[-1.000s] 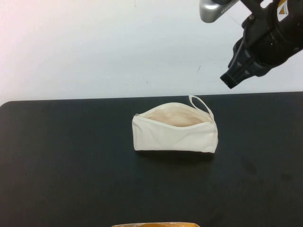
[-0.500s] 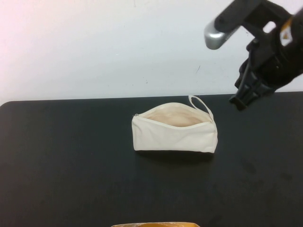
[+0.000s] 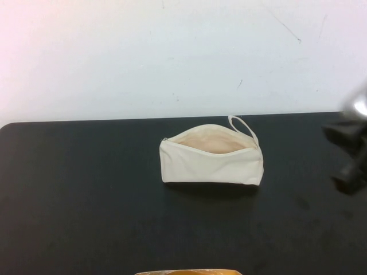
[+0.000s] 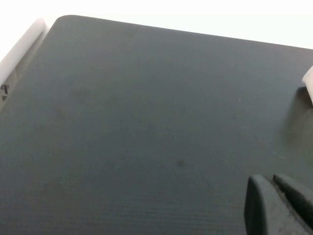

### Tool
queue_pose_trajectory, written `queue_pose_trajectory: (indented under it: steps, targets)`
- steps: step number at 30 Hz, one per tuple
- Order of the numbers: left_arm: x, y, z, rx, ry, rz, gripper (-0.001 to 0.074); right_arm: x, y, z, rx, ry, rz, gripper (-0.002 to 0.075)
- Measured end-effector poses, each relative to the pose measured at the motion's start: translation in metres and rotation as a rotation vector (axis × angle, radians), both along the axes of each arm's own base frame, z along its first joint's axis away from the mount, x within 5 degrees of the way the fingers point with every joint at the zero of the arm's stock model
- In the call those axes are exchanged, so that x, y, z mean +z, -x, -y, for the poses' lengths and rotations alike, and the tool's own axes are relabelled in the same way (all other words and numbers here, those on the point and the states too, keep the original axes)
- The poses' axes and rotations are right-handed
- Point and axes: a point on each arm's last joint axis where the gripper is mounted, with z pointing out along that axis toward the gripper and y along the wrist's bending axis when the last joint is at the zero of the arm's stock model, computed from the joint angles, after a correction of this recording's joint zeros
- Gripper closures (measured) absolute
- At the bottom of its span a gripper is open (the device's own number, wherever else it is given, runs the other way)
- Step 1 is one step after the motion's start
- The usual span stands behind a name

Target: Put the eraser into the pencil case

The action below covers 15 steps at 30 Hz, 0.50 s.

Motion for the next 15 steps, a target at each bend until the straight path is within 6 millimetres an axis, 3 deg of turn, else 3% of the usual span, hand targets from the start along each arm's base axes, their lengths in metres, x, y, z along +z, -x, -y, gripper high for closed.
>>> queue_pose_trajectory:
  steps: [5,8,15]
  targets:
    - [0.000,0.000,0.000,0.000,0.000,0.000,0.0736,-0.035,0.025,0.047,-0.234,-0.197,-0.071,0.0727]
    - [0.000,0.000,0.000,0.000,0.000,0.000,0.0736,-0.044,0.049,0.072,-0.344,-0.257,-0.040,0.0727]
    - [0.000,0.000,0.000,0.000,0.000,0.000,0.0736,-0.061,0.106,0.103,-0.475,-0.250,0.152,0.0727]
